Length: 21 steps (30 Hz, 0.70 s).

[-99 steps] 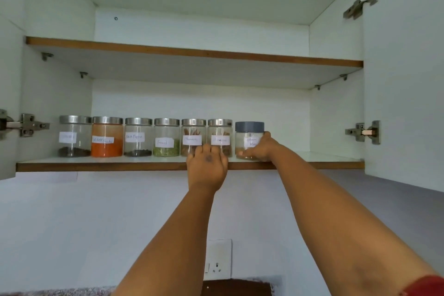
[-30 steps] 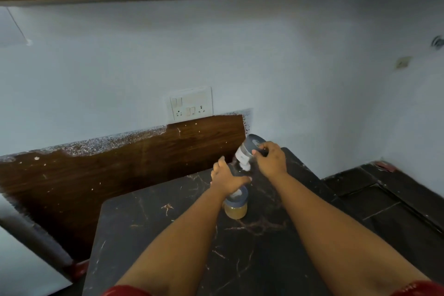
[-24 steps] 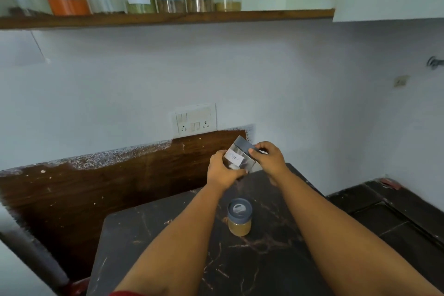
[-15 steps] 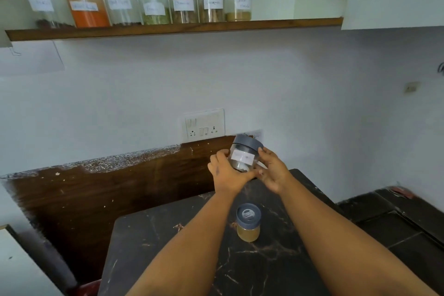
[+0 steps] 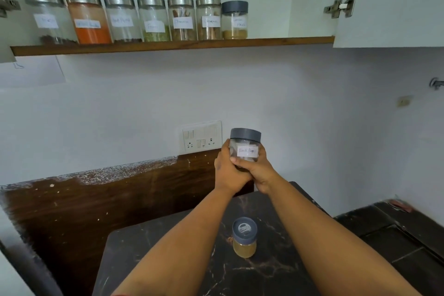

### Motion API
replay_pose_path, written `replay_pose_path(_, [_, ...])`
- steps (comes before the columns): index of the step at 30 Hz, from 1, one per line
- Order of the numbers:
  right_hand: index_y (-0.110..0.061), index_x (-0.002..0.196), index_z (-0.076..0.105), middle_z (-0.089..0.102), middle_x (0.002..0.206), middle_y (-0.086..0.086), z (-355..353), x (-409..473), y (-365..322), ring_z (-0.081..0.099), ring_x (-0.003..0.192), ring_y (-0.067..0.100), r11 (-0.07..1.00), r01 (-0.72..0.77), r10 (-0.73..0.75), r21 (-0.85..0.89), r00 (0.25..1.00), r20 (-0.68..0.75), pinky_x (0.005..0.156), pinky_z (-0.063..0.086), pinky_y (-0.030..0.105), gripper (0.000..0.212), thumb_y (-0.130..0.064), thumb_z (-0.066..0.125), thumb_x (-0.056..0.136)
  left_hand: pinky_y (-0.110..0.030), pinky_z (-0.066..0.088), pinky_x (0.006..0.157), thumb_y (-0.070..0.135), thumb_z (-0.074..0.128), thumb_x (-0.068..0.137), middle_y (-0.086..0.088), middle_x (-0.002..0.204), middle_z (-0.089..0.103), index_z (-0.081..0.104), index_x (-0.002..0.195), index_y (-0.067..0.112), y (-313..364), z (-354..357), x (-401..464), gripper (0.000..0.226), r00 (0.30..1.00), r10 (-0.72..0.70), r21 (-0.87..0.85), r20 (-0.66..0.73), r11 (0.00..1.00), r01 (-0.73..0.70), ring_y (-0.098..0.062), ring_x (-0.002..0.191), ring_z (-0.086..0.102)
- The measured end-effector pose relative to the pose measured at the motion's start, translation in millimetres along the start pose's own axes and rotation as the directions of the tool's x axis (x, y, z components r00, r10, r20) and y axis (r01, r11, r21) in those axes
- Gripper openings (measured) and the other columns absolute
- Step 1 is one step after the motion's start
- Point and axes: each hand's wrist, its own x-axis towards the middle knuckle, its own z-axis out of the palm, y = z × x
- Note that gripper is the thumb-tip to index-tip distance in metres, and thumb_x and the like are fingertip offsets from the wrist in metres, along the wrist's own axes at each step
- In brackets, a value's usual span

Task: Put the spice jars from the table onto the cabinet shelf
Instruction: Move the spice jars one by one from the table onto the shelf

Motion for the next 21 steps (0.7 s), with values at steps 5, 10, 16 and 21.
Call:
replay_pose_path(5, [-0.030,0.144,0.026,0.055,0.123,-0.003,7.5,15.2,-76.8,0.059,0.110,0.016,0.963,0.252,-0.262,-0.100,0.960,-0.101,0.095,0.052,0.037,0.108,-0.017,0.092,0.059,-0.042,0.054,0.094,0.041,0.082,0.063,0.000,0.128,0.059,0.028,0.145,0.031,61.2,-8.9,57.1,0.098,0.985,0.146,-0.090,-0.095,0.984,-0.154,-0.019,0.115,0.058])
replay_pose_path(10, [-0.028,0.137,0.036,0.056,0.117,-0.009,28.4,33.0,-178.0,0.058,0.102,0.011,0.809,0.480,-0.559,-0.340,0.807,-0.191,0.091,0.052,0.029,0.095,-0.031,0.090,0.060,-0.030,0.052,0.077,0.026,0.083,0.070,0.000,0.114,0.064,0.037,0.130,0.016,144.6,-36.8,129.4,0.077,0.918,0.307,-0.060,-0.251,0.942,-0.331,-0.019,0.099,0.065])
replay_pose_path(16, [-0.026,0.126,0.052,0.064,0.110,-0.007,16.9,78.6,-281.0,0.062,0.098,0.013,0.690,0.591,-0.700,-0.418,0.691,-0.180,0.081,0.054,0.029,0.076,-0.041,0.087,0.060,-0.041,0.048,0.095,0.044,0.073,0.074,0.000,0.135,0.053,0.032,0.143,0.022,222.4,-55.6,208.6,0.083,0.849,0.507,0.218,-0.151,0.855,-0.471,-0.022,0.122,0.051])
replay_pose_path(21, [-0.008,0.125,0.047,0.054,0.119,0.010,-14.7,143.8,-317.0,0.056,0.111,0.027,0.590,0.355,-0.634,-0.725,0.759,-0.145,0.085,0.049,0.032,0.083,-0.041,0.088,0.061,-0.048,0.006,0.121,0.068,0.024,0.095,-0.015,0.163,0.004,0.008,0.156,0.018,222.2,-47.2,248.2,0.081,0.953,0.214,0.837,0.215,0.462,-0.293,-0.034,0.149,0.003])
